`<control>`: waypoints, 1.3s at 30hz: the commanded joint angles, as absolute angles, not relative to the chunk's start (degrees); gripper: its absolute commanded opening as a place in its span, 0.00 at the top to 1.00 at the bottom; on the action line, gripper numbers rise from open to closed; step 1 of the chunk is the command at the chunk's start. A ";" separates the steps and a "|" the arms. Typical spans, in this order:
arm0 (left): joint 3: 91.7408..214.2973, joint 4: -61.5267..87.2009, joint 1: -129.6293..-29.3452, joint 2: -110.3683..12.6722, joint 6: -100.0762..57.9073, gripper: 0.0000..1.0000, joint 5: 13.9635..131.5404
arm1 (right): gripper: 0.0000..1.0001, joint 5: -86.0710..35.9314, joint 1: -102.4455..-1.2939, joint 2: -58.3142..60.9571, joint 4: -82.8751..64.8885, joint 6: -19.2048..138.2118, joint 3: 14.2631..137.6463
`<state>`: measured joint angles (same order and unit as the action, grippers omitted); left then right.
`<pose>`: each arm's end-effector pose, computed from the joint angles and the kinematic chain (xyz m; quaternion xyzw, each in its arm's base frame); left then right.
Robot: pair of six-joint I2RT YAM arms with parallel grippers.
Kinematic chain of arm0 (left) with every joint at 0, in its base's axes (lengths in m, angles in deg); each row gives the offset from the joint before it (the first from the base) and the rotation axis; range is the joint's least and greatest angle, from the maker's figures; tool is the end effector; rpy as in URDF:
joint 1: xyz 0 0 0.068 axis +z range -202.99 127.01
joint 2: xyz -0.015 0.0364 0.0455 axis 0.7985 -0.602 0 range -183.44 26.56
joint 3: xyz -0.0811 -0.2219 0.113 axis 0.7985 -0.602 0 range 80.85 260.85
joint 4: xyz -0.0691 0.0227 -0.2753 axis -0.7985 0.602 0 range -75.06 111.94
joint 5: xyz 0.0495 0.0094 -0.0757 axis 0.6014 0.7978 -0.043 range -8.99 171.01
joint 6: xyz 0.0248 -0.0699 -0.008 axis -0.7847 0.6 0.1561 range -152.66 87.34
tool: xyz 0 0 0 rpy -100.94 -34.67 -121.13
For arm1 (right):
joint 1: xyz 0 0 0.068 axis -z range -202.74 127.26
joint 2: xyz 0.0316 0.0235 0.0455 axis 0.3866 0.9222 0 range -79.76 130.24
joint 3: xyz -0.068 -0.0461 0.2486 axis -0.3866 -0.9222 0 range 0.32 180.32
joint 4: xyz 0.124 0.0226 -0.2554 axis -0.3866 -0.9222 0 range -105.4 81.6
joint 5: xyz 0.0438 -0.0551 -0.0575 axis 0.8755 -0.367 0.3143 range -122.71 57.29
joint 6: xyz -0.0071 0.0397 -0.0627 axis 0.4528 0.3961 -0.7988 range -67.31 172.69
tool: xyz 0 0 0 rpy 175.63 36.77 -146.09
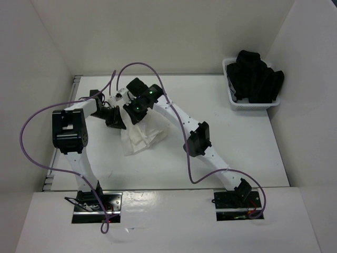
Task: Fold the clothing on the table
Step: Fold the skirt
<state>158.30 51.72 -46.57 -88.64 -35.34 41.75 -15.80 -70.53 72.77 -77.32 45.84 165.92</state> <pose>0.4122 0.0065 0.1064 0.0147 0.9343 -0.3218 0.1528 0.3685 0.4333 0.2387 -0.4723 0.8203 0.2333 0.2230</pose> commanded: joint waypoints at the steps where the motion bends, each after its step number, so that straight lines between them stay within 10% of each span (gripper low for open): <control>1: 157.58 51.33 -46.92 -86.12 -35.13 1.00 41.02 | 1.00 -10.83 -71.61 73.78 -77.30 46.89 170.47; 13: 157.58 51.33 -47.45 -87.17 -35.13 1.00 41.02 | 1.00 -7.75 -72.66 79.14 -76.78 48.55 176.18; 22: 157.58 51.85 -47.45 -87.70 -35.13 1.00 41.02 | 0.33 -5.46 -73.19 80.20 -77.30 47.94 178.39; 39: 158.80 57.91 -44.30 -81.64 -38.90 0.82 45.15 | 0.12 0.96 -70.47 69.75 -81.79 41.53 174.00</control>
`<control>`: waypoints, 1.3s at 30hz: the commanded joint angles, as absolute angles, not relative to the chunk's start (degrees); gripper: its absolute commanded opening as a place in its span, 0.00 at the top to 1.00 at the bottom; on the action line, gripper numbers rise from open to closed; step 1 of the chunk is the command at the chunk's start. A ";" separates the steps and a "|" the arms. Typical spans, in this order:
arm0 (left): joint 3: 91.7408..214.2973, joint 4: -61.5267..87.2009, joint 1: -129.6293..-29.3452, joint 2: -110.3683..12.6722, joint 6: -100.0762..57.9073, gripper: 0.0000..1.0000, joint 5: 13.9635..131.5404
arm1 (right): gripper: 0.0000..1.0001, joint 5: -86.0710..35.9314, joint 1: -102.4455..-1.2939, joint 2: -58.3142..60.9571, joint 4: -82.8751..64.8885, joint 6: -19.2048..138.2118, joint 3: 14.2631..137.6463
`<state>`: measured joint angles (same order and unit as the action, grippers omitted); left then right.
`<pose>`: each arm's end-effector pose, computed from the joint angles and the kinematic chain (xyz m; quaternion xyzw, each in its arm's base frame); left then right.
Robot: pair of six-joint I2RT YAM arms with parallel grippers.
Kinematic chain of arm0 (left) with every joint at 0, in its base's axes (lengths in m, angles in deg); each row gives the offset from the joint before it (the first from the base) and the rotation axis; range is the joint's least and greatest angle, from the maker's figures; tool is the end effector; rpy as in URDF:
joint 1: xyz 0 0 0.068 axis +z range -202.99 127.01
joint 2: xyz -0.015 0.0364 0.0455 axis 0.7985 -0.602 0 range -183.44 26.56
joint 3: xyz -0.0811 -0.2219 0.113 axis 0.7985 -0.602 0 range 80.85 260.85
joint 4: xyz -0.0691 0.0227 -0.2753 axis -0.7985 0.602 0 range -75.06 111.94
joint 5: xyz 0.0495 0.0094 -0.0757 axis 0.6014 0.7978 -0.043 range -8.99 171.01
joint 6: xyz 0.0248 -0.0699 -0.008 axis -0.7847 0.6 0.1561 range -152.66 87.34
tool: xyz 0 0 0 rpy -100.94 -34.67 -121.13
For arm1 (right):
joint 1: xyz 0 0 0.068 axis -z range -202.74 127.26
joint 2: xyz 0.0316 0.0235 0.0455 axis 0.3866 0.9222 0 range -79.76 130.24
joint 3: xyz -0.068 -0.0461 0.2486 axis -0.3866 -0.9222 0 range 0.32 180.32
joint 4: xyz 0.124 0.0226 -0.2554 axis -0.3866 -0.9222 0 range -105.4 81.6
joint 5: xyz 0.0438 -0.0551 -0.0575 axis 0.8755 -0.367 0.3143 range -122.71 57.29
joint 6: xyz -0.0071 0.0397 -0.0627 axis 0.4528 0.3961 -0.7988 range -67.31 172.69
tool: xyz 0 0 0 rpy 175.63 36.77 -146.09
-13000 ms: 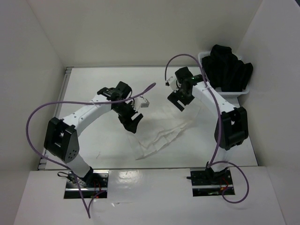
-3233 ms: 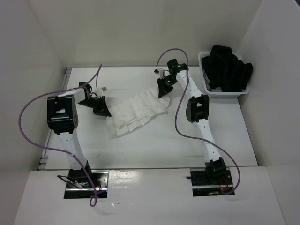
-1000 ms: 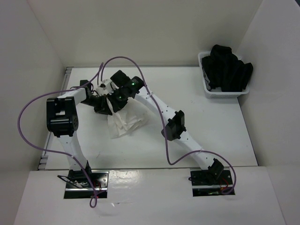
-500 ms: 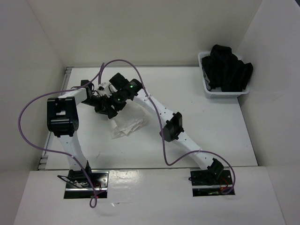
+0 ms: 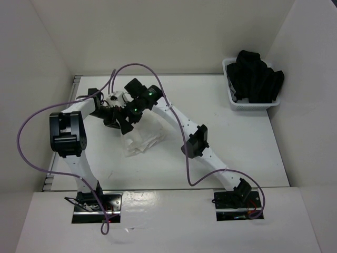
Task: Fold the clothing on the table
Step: Fold the skirt
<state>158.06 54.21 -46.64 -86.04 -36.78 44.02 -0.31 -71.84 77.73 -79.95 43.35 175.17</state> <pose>0.4063 0.0073 0.1199 0.0240 0.9405 -0.3015 0.1547 0.3460 0.4507 0.2452 -0.5209 0.7556 0.3501 0.1874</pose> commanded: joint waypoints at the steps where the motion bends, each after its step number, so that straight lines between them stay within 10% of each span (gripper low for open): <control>1: 159.33 59.92 -43.50 -81.11 -40.38 0.81 45.15 | 0.10 0.95 -69.60 68.09 -81.79 40.83 173.30; 7: 159.34 62.75 -37.26 -76.54 -42.15 0.78 46.82 | 0.09 -1.15 -67.57 63.60 -82.84 39.07 169.16; 20: 162.85 71.63 -28.38 -61.26 -50.68 0.19 44.02 | 0.01 -11.61 -58.44 49.54 -80.56 37.92 152.74; 26: 156.27 70.67 -26.54 -53.62 -53.23 0.00 41.55 | 0.01 -17.23 -46.93 31.19 -68.74 38.63 125.87; 39: 139.12 52.83 -20.91 -36.55 -40.23 0.00 53.67 | 0.01 -20.92 -13.26 -13.30 -39.52 46.36 60.54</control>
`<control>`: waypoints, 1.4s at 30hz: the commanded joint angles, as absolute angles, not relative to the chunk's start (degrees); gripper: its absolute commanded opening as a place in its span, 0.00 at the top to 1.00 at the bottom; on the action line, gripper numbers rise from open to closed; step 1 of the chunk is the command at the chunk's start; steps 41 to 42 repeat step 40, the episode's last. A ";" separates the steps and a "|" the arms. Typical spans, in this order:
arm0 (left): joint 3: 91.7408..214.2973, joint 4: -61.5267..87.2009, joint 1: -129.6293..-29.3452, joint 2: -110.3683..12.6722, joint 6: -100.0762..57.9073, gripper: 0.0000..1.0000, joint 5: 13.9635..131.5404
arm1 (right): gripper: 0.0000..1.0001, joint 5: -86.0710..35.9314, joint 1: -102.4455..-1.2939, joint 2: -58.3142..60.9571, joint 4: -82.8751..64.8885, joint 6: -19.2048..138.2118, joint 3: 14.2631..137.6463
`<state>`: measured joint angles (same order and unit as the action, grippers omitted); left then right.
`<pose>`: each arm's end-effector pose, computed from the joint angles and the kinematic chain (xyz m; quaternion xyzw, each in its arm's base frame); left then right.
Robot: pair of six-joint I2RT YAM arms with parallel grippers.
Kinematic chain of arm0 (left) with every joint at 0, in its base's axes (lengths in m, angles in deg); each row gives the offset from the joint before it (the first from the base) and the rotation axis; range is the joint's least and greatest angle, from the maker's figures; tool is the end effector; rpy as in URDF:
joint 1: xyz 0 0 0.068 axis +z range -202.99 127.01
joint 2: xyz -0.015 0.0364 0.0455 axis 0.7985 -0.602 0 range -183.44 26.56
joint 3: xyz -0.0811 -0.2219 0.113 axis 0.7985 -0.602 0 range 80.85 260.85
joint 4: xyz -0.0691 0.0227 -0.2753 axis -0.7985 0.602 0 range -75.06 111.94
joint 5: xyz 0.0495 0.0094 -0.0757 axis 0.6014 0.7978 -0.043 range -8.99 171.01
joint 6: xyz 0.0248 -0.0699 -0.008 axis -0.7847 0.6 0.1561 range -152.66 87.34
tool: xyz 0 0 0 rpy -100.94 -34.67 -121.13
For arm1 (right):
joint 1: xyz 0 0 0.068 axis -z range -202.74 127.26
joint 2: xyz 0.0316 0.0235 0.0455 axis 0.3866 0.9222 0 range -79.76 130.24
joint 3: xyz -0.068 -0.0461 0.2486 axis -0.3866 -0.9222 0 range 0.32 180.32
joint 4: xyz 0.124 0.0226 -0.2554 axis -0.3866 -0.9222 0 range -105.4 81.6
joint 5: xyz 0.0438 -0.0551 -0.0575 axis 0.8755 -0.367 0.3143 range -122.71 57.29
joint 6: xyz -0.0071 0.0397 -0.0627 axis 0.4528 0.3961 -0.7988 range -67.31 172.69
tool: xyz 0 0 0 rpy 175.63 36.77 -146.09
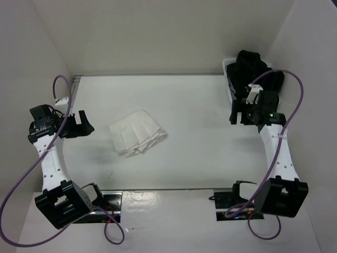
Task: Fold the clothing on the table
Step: Fold the skirt
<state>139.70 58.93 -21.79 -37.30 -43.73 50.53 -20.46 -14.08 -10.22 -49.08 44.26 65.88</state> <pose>0.2445 0.1109 0.2800 -0.0673 0.9059 -0.1079 0.4039 0.2998 -0.0322 0.2964 -0.0392 0.9175 0.0404 0.3936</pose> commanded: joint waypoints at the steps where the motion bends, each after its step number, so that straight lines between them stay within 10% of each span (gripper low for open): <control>1: 139.12 52.30 -20.30 -37.24 -39.44 0.00 54.46 | 0.01 -21.54 -10.81 -14.97 -38.82 46.36 58.18; 11: 138.59 52.29 -16.16 -39.01 -39.43 0.00 53.06 | 0.01 -15.75 4.40 -16.23 -38.98 42.15 56.57; 42: 138.59 52.82 -16.16 -37.43 -40.49 0.00 50.95 | 0.01 -9.77 4.42 -16.83 -41.27 38.63 56.04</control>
